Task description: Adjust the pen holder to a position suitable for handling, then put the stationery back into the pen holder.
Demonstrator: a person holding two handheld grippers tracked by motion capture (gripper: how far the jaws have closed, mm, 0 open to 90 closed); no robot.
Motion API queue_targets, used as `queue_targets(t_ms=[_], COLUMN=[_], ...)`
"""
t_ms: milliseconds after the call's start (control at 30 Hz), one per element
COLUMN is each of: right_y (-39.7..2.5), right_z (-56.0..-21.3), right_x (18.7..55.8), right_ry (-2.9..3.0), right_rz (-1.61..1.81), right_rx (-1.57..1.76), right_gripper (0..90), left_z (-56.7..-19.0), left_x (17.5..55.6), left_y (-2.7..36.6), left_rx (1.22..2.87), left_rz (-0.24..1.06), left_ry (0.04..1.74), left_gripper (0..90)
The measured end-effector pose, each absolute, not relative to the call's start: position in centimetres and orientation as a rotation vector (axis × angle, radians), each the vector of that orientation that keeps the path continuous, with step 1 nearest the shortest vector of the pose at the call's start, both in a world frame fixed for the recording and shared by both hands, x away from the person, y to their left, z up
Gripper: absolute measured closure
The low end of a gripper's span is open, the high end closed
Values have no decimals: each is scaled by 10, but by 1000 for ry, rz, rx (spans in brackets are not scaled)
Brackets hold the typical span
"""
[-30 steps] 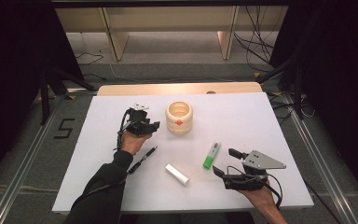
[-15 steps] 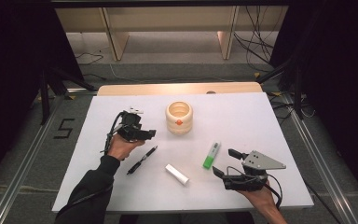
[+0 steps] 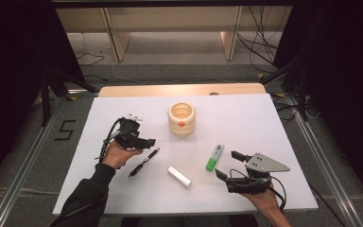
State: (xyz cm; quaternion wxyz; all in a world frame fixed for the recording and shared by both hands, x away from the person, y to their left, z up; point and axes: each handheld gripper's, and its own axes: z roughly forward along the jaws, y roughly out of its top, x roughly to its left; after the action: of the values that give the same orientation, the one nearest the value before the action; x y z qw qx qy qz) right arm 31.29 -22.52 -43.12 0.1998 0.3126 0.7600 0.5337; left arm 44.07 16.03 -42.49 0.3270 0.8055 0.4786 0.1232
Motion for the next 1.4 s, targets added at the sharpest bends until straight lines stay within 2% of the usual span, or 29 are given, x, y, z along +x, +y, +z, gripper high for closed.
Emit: queue_targets(t_ms=[1067,1300,1400], right_y=[-224,-224,-223], right_z=[-433,-433,-433], right_x=[313,312,313], right_ry=[2142,2141,2147], right_rz=[1484,1484,1479], right_rx=[871,867,864], right_gripper=[167,167,167], left_z=[-439,-443,-445], left_x=[424,424,424], left_y=[158,157,155], left_rx=[2373,2402,2402], left_rz=[246,235,230], left_ry=[1275,1266,1257], left_gripper=[194,247,299])
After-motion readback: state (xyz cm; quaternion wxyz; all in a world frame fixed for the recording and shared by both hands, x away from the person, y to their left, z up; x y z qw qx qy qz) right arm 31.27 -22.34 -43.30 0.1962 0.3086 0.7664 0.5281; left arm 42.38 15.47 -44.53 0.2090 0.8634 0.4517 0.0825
